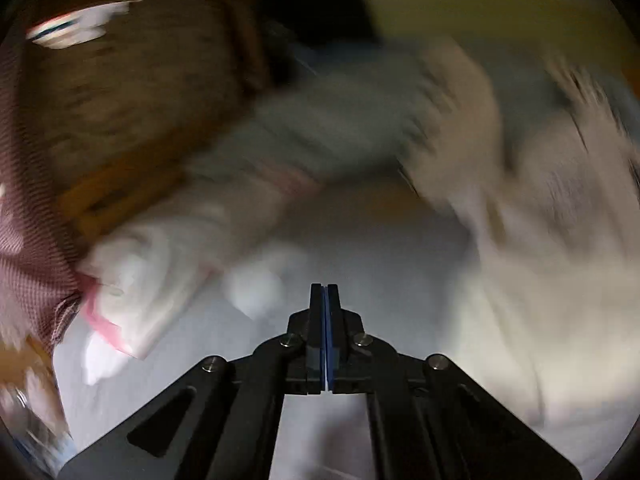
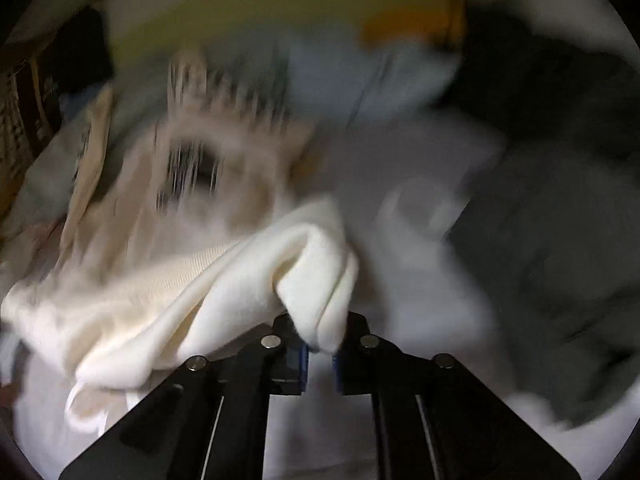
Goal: Fold large clothes
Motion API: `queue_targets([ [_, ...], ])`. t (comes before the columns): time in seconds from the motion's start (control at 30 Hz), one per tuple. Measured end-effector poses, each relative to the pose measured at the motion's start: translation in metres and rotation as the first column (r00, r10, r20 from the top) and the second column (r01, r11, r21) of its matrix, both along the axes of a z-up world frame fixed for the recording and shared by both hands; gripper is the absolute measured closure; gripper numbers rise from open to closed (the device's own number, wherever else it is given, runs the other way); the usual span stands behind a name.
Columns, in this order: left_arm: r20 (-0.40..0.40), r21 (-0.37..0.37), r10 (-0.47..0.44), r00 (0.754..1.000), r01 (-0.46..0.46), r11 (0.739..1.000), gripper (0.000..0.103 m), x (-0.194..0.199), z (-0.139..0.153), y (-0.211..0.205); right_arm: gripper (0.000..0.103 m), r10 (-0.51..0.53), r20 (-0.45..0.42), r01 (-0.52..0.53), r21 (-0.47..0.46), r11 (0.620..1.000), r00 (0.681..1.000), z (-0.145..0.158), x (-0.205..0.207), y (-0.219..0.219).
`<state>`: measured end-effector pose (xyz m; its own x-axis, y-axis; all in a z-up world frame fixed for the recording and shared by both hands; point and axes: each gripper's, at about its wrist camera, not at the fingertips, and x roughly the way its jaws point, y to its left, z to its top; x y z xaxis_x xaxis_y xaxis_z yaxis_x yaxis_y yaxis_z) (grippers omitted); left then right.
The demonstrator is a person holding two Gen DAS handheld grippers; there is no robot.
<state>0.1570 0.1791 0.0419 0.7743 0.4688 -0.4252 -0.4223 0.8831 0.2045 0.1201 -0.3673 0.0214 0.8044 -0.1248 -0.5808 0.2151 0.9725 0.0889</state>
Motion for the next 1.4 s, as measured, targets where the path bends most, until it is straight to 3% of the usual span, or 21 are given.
queue_targets([
  [0.07,0.032,-0.101,-0.059,0.998,0.062,0.993,0.102,-0.012,0.026,0.028,0.095,0.0,0.096,0.007,-0.07,0.998,0.995,0.028,-0.017,0.004],
  [0.13,0.011,-0.139,-0.091,0.996,0.092,0.986,0.102,-0.018,0.028,0.039,0.095,0.03,0.101,-0.017,-0.131,0.991,0.994,0.033,-0.022,0.01],
  [0.2,-0.013,-0.173,-0.109,0.994,0.105,0.979,0.102,-0.021,0.016,0.038,0.093,-0.012,-0.01,0.01,-0.153,0.988,1.0,0.012,-0.013,0.009],
  [0.33,-0.066,-0.277,-0.235,0.97,0.208,0.938,0.101,-0.015,-0.004,0.01,0.081,-0.087,-0.206,0.084,-0.022,0.996,0.975,-0.033,0.003,-0.02],
  [0.37,-0.074,-0.283,-0.273,0.959,0.242,0.928,0.096,-0.014,-0.008,-0.001,0.072,-0.093,-0.218,0.093,-0.011,0.996,0.971,-0.037,0.005,-0.025],
  [0.43,-0.071,-0.262,-0.315,0.946,0.287,0.921,0.068,-0.019,-0.01,-0.025,0.051,-0.142,-0.208,0.142,-0.013,0.99,0.968,-0.033,-0.002,-0.032],
  [0.47,-0.065,-0.237,-0.337,0.939,0.314,0.919,0.043,-0.022,-0.011,-0.038,0.048,-0.158,-0.196,0.161,0.0,0.987,0.968,-0.027,-0.006,-0.035],
  [0.5,-0.055,-0.221,-0.349,0.936,0.329,0.918,0.032,-0.026,-0.009,-0.049,0.048,-0.156,-0.19,0.169,0.053,0.984,0.969,-0.02,-0.011,-0.041],
  [0.6,-0.052,-0.236,-0.418,0.907,0.396,0.887,0.032,-0.034,-0.016,-0.076,0.048,-0.15,-0.122,0.172,0.192,0.966,0.981,0.003,-0.032,-0.054],
  [0.73,-0.068,-0.185,-0.487,0.871,0.469,0.864,0.032,-0.03,-0.022,-0.108,0.043,-0.222,-0.034,0.224,0.122,0.967,0.975,0.024,-0.043,-0.056],
  [0.8,-0.079,-0.205,-0.51,0.856,0.487,0.849,0.028,-0.017,-0.029,-0.118,0.041,-0.213,-0.02,0.214,0.154,0.965,0.977,0.027,-0.046,-0.062],
  [0.83,-0.092,-0.232,-0.514,0.853,0.484,0.844,0.028,-0.007,-0.035,-0.118,0.041,-0.184,-0.04,0.188,0.194,0.963,0.982,0.024,-0.043,-0.065],
  [0.93,-0.213,-0.253,-0.412,0.886,0.357,0.899,0.026,0.022,-0.062,-0.118,0.041,-0.029,-0.133,0.077,0.372,0.925,0.991,0.004,-0.029,-0.067],
  [0.97,-0.254,-0.218,-0.336,0.907,0.285,0.933,0.025,0.027,-0.065,-0.116,0.041,-0.049,-0.148,0.108,0.415,0.904,0.988,-0.005,-0.029,-0.068],
  [1.0,-0.282,-0.133,-0.216,0.935,0.185,0.974,0.02,0.029,-0.067,-0.115,0.041,-0.071,-0.152,0.133,0.444,0.886,0.986,-0.013,-0.031,-0.068],
  [1.03,-0.291,-0.077,-0.137,0.947,0.119,0.99,0.016,0.029,-0.068,-0.113,0.041,-0.075,-0.159,0.142,0.471,0.871,0.984,-0.019,-0.03,-0.068],
  [1.17,-0.311,-0.148,-0.082,0.947,0.037,0.988,0.007,0.034,-0.072,-0.092,0.041,-0.015,-0.123,0.086,0.591,0.802,0.992,-0.033,-0.024,-0.063],
  [1.23,-0.312,-0.178,-0.08,0.947,0.025,0.984,0.005,0.037,-0.074,-0.084,0.035,0.03,-0.084,0.025,0.587,0.809,0.996,-0.032,-0.015,-0.052],
  [1.27,-0.302,-0.185,-0.074,0.95,0.017,0.983,0.004,0.037,-0.074,-0.08,0.035,0.023,-0.105,0.039,0.551,0.833,0.994,-0.033,-0.011,-0.047],
  [1.33,-0.294,-0.229,-0.085,0.952,0.016,0.973,0.003,0.036,-0.076,-0.07,0.035,-0.102,-0.206,0.19,0.47,0.862,0.973,-0.043,-0.009,-0.046],
  [1.4,-0.298,-0.259,-0.091,0.95,0.011,0.966,0.0,0.038,-0.077,-0.066,0.035,-0.119,-0.197,0.212,0.568,0.795,0.973,-0.061,-0.011,-0.062],
])
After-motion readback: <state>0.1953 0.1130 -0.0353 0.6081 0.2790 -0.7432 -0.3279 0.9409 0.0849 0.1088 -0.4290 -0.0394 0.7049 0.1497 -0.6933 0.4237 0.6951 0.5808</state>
